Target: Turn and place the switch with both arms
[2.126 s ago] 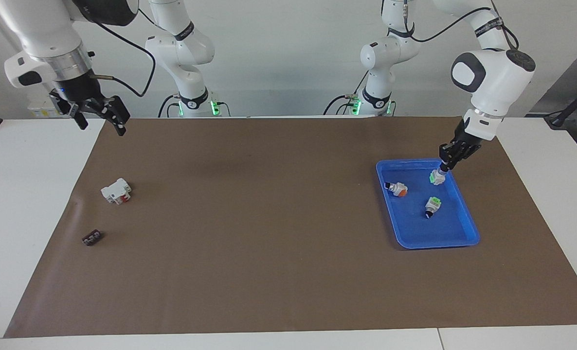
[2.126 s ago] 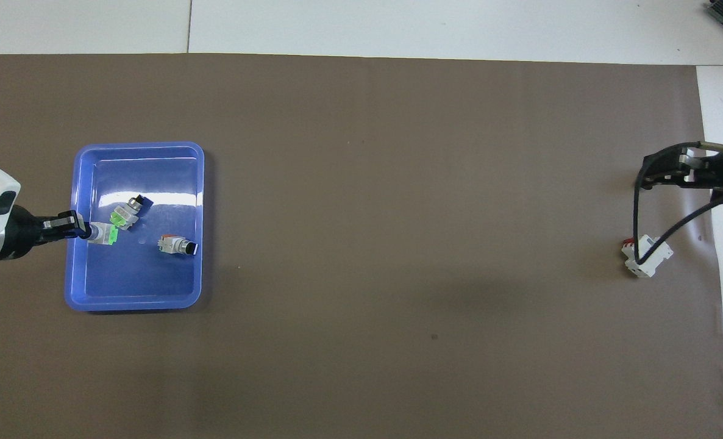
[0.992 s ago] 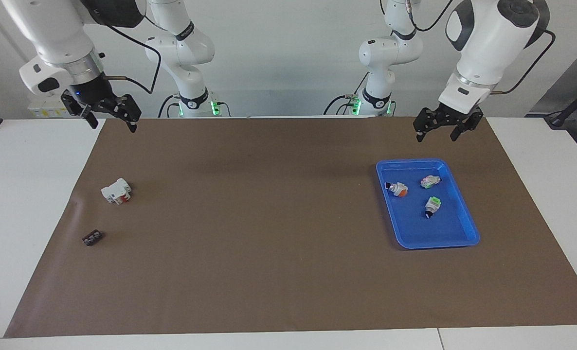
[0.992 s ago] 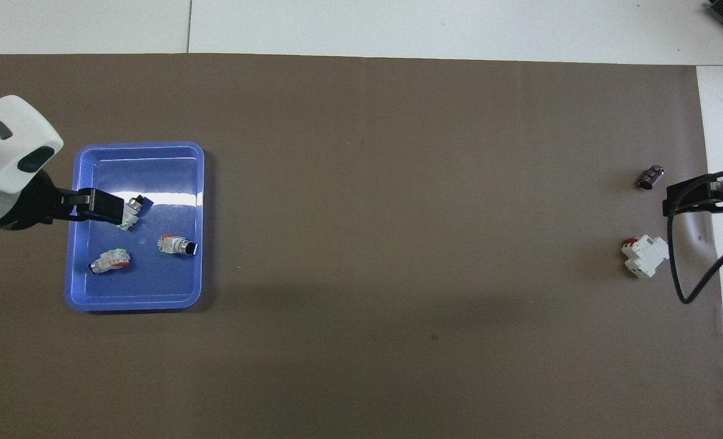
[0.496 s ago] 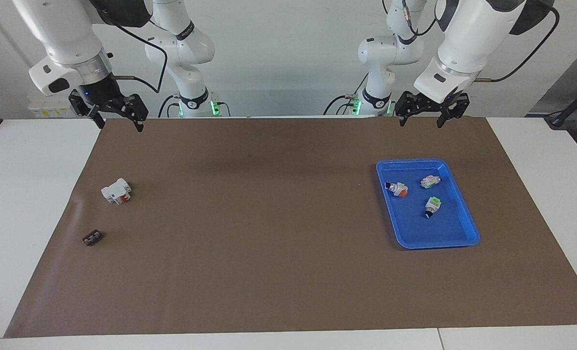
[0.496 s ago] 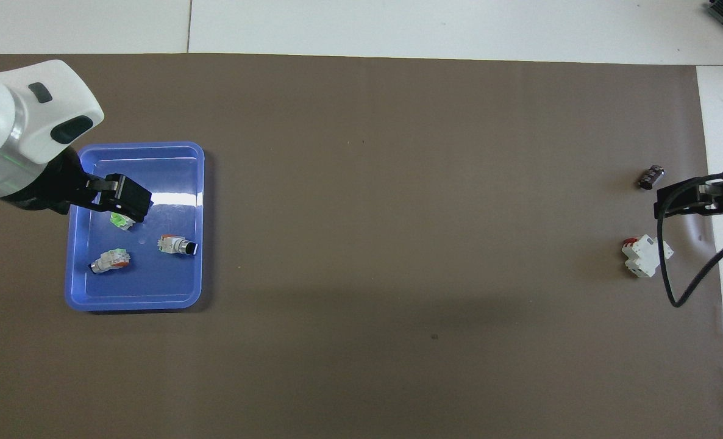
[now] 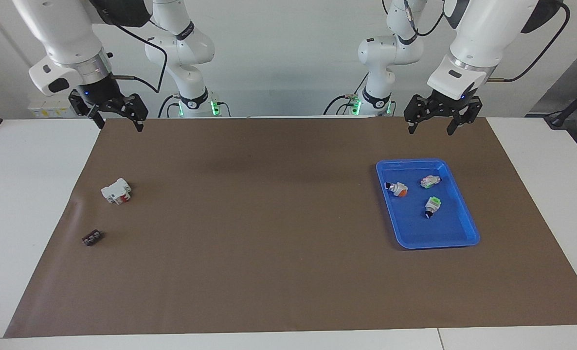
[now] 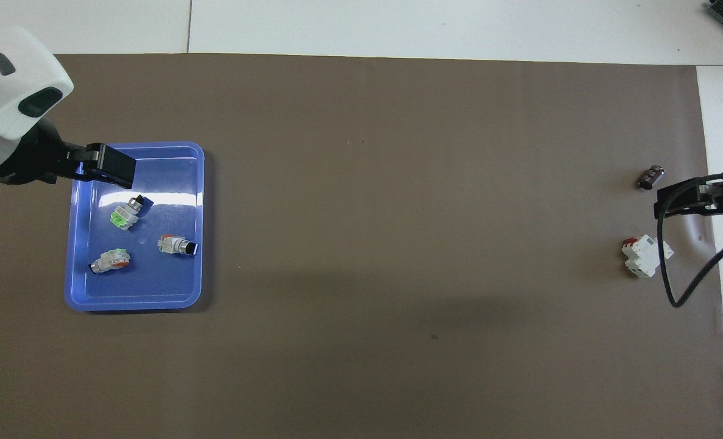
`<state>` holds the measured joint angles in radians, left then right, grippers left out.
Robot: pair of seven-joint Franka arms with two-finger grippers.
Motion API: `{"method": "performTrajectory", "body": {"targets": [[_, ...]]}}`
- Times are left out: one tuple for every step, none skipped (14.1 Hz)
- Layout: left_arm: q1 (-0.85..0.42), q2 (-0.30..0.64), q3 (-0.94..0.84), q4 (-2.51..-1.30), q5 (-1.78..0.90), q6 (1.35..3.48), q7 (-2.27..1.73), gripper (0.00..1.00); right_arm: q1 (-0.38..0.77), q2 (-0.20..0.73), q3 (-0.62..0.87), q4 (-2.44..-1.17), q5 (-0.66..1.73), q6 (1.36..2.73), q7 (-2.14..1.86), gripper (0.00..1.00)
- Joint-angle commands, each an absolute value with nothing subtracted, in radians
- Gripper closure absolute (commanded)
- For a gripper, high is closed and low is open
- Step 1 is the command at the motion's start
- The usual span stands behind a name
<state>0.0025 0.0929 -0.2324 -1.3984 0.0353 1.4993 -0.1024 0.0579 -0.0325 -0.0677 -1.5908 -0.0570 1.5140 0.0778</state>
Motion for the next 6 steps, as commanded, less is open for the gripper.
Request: {"method": "performTrajectory", "body": {"targets": [[0.027,0.065,-0.232,-1.469,0.049,1.56,-0.103,0.0,0.051,-0.058,-0.066,-1.617,-0.037,1.517,0.092,0.0],[0.031,0.033,-0.232,-1.524,0.049,1.559,-0.106,0.0,0.051,-0.058,-0.066,-1.617,-0.037,1.517,0.092,0.0],[0.031,0.006,-0.232,-1.575,0.049,1.566,-0.118,0.0,0.051,-0.058,-0.066,-1.617,-0.037,1.517,0.092,0.0],[0.031,0.0,-0.232,-1.588,0.049,1.571,-0.118,0.0,0.051,-0.058,-0.066,-1.617,-0.037,1.517,0.092,0.0],[0.031,0.002,-0.232,-1.582,0.049,1.572,-0.117,0.0,0.046,-0.058,-0.066,-1.617,-0.037,1.511,0.087,0.0],[0.032,0.002,-0.232,-1.582,0.049,1.575,-0.117,0.0,0.048,-0.06,-0.066,-1.617,-0.037,1.511,0.087,0.0]]}}
